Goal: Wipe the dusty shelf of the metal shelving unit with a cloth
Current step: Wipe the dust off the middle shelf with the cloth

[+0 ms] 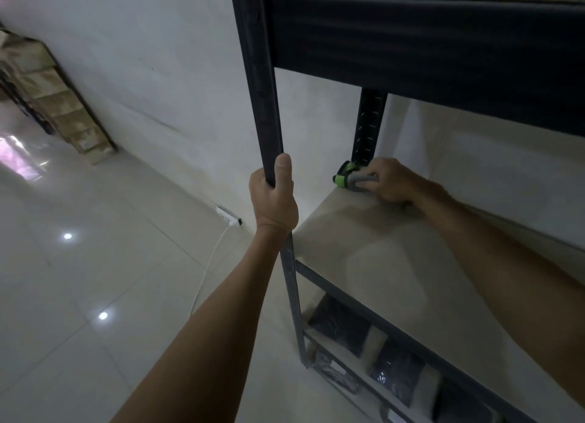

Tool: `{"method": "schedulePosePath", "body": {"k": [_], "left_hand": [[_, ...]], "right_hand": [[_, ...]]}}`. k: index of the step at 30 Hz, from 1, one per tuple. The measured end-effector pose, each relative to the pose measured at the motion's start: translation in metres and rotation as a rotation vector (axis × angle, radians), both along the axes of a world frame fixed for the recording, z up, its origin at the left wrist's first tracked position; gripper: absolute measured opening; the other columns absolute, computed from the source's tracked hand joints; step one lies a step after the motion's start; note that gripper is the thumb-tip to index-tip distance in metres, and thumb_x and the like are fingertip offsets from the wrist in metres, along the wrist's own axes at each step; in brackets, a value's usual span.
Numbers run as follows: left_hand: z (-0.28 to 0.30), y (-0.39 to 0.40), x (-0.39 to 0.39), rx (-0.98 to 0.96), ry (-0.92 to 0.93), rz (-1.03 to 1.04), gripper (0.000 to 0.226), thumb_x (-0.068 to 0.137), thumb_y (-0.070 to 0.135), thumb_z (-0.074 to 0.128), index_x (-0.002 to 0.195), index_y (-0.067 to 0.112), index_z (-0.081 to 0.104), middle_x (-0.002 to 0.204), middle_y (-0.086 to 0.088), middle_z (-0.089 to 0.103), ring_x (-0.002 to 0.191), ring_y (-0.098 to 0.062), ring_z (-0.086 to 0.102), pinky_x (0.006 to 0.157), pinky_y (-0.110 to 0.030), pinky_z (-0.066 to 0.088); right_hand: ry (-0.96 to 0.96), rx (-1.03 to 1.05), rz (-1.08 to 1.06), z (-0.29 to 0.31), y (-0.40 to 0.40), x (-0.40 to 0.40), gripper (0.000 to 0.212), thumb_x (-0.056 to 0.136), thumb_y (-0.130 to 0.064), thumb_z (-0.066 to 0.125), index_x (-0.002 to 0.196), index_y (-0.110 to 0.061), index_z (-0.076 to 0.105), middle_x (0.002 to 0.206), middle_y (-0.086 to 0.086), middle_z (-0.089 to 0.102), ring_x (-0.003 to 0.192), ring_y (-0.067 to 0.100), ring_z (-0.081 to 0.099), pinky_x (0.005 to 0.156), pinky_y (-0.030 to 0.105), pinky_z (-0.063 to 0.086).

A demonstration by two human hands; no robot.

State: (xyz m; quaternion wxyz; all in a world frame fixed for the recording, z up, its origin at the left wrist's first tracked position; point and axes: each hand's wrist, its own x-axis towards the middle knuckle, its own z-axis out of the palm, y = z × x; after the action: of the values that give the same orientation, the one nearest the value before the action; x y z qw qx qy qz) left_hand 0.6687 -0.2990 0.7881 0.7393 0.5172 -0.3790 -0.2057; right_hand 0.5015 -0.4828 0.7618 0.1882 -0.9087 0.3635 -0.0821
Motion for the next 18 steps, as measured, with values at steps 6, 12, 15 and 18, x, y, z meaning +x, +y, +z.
{"method": "schedulePosePath", "body": {"k": [6, 12, 15, 18], "left_hand": [[-0.001, -0.001, 0.002, 0.011, 0.002, 0.021, 0.077, 0.062, 0.099, 0.047, 0.055, 0.025, 0.030, 0.049, 0.015, 0.025, 0.047, -0.010, 0.019, 0.053, -0.026, 0.016], [-0.001, -0.002, 0.001, 0.012, 0.008, 0.022, 0.076, 0.065, 0.097, 0.047, 0.055, 0.024, 0.030, 0.046, 0.016, 0.027, 0.045, -0.005, 0.020, 0.052, -0.024, 0.018], [-0.002, -0.002, 0.002, 0.010, 0.003, 0.024, 0.077, 0.064, 0.099, 0.047, 0.054, 0.024, 0.029, 0.049, 0.015, 0.025, 0.047, -0.010, 0.019, 0.052, -0.026, 0.017], [-0.002, -0.002, 0.001, 0.010, 0.014, 0.024, 0.077, 0.065, 0.098, 0.048, 0.055, 0.023, 0.030, 0.047, 0.016, 0.026, 0.047, -0.010, 0.020, 0.053, -0.026, 0.017]], "right_hand": [[-0.142, 0.032, -0.139, -0.003, -0.008, 0.006, 0.023, 0.098, -0.024, 0.063, 0.076, -0.030, 0.063, 0.068, -0.004, 0.053, 0.063, 0.018, 0.052, 0.060, 0.029, 0.039], [-0.021, 0.222, 0.089, 0.005, 0.018, -0.001, 0.031, 0.098, -0.021, 0.064, 0.068, -0.026, 0.058, 0.069, -0.008, 0.052, 0.057, -0.006, 0.052, 0.057, 0.012, 0.038], [-0.122, 0.201, 0.003, 0.016, 0.010, 0.001, 0.016, 0.099, -0.027, 0.062, 0.084, -0.025, 0.068, 0.076, -0.005, 0.063, 0.064, -0.001, 0.057, 0.061, 0.015, 0.042], [-0.200, 0.096, -0.167, -0.006, 0.010, 0.017, 0.022, 0.097, -0.031, 0.063, 0.094, -0.010, 0.071, 0.086, 0.009, 0.065, 0.070, 0.015, 0.056, 0.068, 0.029, 0.043]]}}
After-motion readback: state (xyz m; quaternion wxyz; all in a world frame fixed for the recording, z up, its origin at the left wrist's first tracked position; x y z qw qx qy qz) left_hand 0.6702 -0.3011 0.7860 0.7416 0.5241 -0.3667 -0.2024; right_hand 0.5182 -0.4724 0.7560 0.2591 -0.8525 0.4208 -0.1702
